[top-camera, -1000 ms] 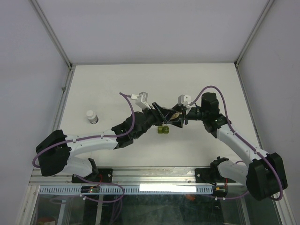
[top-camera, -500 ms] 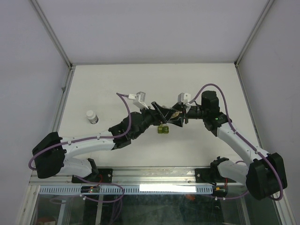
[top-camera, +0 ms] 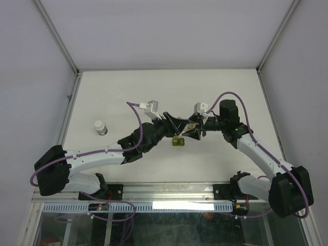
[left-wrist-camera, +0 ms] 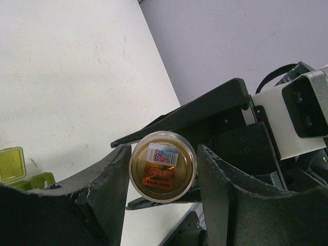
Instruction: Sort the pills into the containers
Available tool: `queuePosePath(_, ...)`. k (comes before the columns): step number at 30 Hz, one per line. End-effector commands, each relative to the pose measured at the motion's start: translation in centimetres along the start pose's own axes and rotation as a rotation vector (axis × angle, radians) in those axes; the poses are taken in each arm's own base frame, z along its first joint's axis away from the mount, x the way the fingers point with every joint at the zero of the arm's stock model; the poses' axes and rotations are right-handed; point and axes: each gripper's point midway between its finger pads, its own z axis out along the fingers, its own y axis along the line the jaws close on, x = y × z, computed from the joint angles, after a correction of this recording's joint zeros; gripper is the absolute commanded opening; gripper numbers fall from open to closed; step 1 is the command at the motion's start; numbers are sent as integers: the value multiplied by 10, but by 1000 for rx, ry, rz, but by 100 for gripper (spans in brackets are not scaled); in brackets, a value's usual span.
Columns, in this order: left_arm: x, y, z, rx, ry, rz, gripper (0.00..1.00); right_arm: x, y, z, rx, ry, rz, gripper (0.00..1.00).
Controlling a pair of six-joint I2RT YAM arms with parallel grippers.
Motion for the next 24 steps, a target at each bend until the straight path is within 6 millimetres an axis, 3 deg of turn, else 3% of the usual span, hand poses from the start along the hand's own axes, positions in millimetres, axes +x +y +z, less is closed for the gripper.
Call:
queuePosePath(1, -4, -29, 2, 81, 5, -7, 50, -26, -10, 0, 10, -39, -79, 10)
queuePosePath(4, -2, -30, 4, 83, 16, -6, 47, -27, -10, -1, 11, -40, -76, 11)
queuePosePath(6, 0, -30, 5, 85, 25, -3, 36, -27, -10, 0, 11, -40, -73, 14)
queuePosePath(9, 2, -29, 5, 80, 26, -3, 12, -28, -10, -1, 13, -44, -76, 31)
queuePosePath(12, -1, -25, 4, 68, 14, -7, 1, -29, -9, -1, 13, -47, -77, 41)
queuePosePath(24, -2, -21, 4, 52, 5, -7, 0, -34, -9, -3, 31, -67, -82, 65)
